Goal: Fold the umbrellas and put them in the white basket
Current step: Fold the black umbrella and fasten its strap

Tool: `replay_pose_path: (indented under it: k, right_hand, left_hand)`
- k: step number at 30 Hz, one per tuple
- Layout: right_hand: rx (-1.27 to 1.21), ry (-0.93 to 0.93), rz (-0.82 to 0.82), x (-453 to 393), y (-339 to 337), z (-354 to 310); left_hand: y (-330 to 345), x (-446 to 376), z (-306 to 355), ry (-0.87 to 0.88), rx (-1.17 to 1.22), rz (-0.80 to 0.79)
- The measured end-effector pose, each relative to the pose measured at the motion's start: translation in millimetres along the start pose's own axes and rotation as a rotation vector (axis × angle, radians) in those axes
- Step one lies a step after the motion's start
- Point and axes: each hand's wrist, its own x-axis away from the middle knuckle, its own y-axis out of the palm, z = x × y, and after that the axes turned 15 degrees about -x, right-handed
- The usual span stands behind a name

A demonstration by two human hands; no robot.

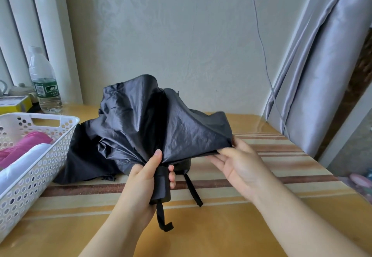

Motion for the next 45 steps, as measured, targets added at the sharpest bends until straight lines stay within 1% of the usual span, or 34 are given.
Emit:
replay_pose_path:
  k: [2,3,6,8,9,11,13,15,16,17,18,19,20,21,22,23,24,25,27,28,29,30,32,33,35,40,43,45]
  right_hand:
    - [-0.119,0.072,-0.106,4,6,-10]
    - [-0.123,0.1,-0.137,6,8,-13]
    - [-0.047,0.108,-0.154,8,11,-21]
    - [-0.011,0.154,-0.197,12,11,-26]
    - [0.026,0.176,-0.192,15,13,-29]
    - [0.14,0.171,-0.099,15,10,-28]
    - [0.228,0.066,-0.007,9,4,-22]
    - [0.243,-0.029,0.083,4,0,-16]
    - [0.219,-0.027,0.11,2,-4,-11]
    - [0.18,0.028,0.126,0,-8,-7]
    - [0.134,0.119,0.139,0,-12,-3]
    - [0.141,0.216,0.145,1,-13,-1]
    - [0.224,0.278,0.169,1,-14,2]
    - [0.368,0.296,0.204,0,-17,2]
    - [0.531,0.263,0.263,-1,-18,-1]
    - [0.71,0.149,0.323,-2,-17,-8]
    - [0.869,-0.052,0.341,-2,-12,-16]
    - [0.926,-0.294,0.324,-2,-1,-28]
    - [0.906,-0.718,0.179,0,29,-51]
    - [0.918,-0.849,0.095,-1,45,-61]
    - [0.966,-0.906,0.025,-5,59,-68]
    - [1.036,-0.894,-0.012,-12,70,-73]
    - [1.173,-0.702,-0.022,-32,85,-79]
    - [1.193,-0.602,-0.012,-41,87,-81]
    - [1.12,-0.501,-0.002,-55,87,-85]
    - [0.937,-0.425,-0.034,-50,83,-99]
    - [0.987,-0.431,-0.079,-47,86,-105]
    - [1.029,-0.441,-0.074,-47,91,-109]
  left_hand:
    - [0,0,-1,0.0,-0.012,-0.007]
    - [0,-1,-2,0.005,-0.019,-0.01]
    - [1,0,-2,0.026,-0.049,-0.012]
    - [0,0,-3,0.026,-0.077,-0.002]
    - [0,-1,-4,0.025,-0.095,0.006]
    - [-1,-2,-6,0.023,-0.14,0.015]
    - [-1,-1,-5,0.027,-0.157,0.002]
    - [-1,1,-2,0.038,-0.097,-0.04]
    - [0,3,0,0.033,-0.041,-0.072]
    - [0,4,2,0.024,0.018,-0.108]
    - [-1,4,3,0.015,0.068,-0.146]
    - [-2,4,2,0.011,0.108,-0.181]
    - [-4,4,2,0.01,0.143,-0.213]
    - [-6,3,3,0.016,0.171,-0.243]
    - [-8,2,3,0.032,0.184,-0.271]
    - [-10,2,5,0.056,0.183,-0.292]
    - [-11,1,5,0.075,0.17,-0.3]
    - [-12,1,6,0.09,0.156,-0.303]
    - [-12,1,5,0.111,0.138,-0.308]
    - [-11,0,4,0.118,0.127,-0.315]
    - [-11,0,3,0.123,0.109,-0.324]
    - [-11,0,2,0.124,0.089,-0.331]
    - [-11,0,1,0.13,0.054,-0.339]
    - [-11,0,0,0.144,0.037,-0.35]
    - [-11,-1,-1,0.169,0.023,-0.382]
    - [-13,-4,-4,0.159,0.043,-0.403]
    - [-12,-2,-4,0.171,-0.016,-0.416]
    - [-11,0,-3,0.176,-0.055,-0.426]
